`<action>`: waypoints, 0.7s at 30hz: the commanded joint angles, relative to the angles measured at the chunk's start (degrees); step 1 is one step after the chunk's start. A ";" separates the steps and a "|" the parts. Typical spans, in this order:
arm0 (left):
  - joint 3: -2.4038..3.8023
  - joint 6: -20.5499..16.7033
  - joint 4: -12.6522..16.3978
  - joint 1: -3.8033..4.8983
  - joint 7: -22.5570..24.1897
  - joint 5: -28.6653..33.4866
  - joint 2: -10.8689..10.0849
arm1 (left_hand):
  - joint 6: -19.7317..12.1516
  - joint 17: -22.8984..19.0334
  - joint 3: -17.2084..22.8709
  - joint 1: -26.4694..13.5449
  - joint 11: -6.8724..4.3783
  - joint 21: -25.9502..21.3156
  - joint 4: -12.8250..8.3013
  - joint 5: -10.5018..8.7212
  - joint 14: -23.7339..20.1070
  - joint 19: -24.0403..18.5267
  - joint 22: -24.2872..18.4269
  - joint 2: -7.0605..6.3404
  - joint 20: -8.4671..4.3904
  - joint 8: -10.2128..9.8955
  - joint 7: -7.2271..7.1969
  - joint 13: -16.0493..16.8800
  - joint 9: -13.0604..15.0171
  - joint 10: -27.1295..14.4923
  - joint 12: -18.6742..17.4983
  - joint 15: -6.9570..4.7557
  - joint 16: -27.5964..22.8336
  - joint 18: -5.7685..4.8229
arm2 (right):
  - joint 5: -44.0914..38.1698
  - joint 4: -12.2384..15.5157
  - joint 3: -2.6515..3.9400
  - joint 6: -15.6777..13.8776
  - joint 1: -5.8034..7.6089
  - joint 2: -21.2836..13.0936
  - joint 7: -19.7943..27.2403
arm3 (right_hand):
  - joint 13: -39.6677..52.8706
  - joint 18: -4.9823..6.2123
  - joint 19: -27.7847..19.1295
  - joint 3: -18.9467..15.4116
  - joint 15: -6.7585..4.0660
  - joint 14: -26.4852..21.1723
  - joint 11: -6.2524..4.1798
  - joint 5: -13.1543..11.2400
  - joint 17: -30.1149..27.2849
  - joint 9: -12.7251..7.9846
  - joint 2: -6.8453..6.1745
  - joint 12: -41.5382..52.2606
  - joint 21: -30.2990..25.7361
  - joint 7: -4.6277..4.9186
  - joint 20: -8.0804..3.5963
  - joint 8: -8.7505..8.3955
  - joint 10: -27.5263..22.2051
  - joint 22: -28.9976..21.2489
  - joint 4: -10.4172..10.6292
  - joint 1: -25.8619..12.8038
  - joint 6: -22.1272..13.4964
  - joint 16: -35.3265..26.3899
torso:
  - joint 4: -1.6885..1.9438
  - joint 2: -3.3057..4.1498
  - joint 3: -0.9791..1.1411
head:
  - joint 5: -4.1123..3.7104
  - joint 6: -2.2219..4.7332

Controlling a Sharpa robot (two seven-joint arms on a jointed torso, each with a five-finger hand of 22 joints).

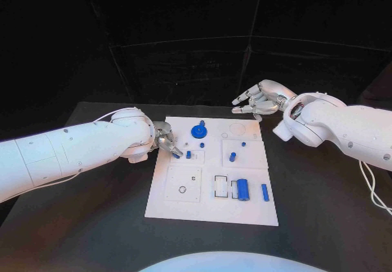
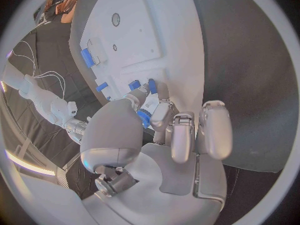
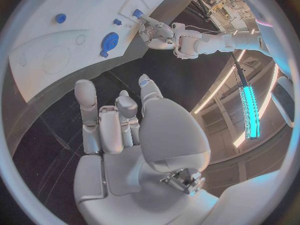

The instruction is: Assemble the parts on the task board

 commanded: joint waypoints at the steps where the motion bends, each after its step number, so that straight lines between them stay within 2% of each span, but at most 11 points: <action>1: 0.04 0.99 -0.02 0.12 -0.20 -0.74 0.14 | 0.55 15.09 -0.88 -0.48 -0.04 0.36 0.43 0.18 5.96 1.05 0.09 0.45 0.04 -0.26 0.07 0.11 -0.14 0.48 -0.04 -0.40 0.18 -0.52 | -0.07 0.06 0.04 -0.32 0.12 0.07 0.46 | -0.05 0.99 0.40 -0.13 -0.16 2.06 -0.07 0.20 -0.06 0.07 0.47 -0.29 -0.19 -0.23 0.00 0.32 0.12 -0.05 0.10 -0.06 -0.16 -0.32 | 0.01 -0.02 0.02 | -0.01 0.00; 8: 0.04 1.21 -0.02 0.14 -0.18 -0.72 0.34 | 0.71 15.09 -3.42 -2.11 0.05 0.51 2.31 0.22 5.96 1.11 0.36 0.87 0.11 -0.15 0.17 0.47 -0.48 0.63 0.06 -0.32 0.18 -0.56 | -0.07 0.05 0.04 -0.28 0.12 0.05 0.43 | -0.05 0.99 0.40 -0.13 -0.16 2.06 -0.07 0.20 -0.06 0.07 0.47 -0.29 -0.19 -0.23 0.00 0.32 0.12 -0.05 0.10 -0.06 -0.16 -0.32 | 0.03 -0.06 0.06 | 0.01 -0.02; 21: 0.06 0.61 0.56 0.18 -0.17 -0.71 0.24 | 0.79 15.09 -4.11 -2.33 0.03 0.72 2.90 0.28 5.96 1.21 0.66 1.36 0.11 -0.07 0.15 0.71 -0.60 0.74 0.17 -0.33 0.18 -0.62 | -0.07 0.03 0.04 -0.18 0.12 0.05 0.46 | -0.05 0.99 0.40 -0.13 -0.16 2.06 -0.07 0.20 -0.06 0.07 0.47 -0.29 -0.19 -0.23 0.00 0.32 0.12 -0.05 0.10 -0.06 -0.16 -0.32 | 0.04 -0.03 0.07 | -0.05 0.09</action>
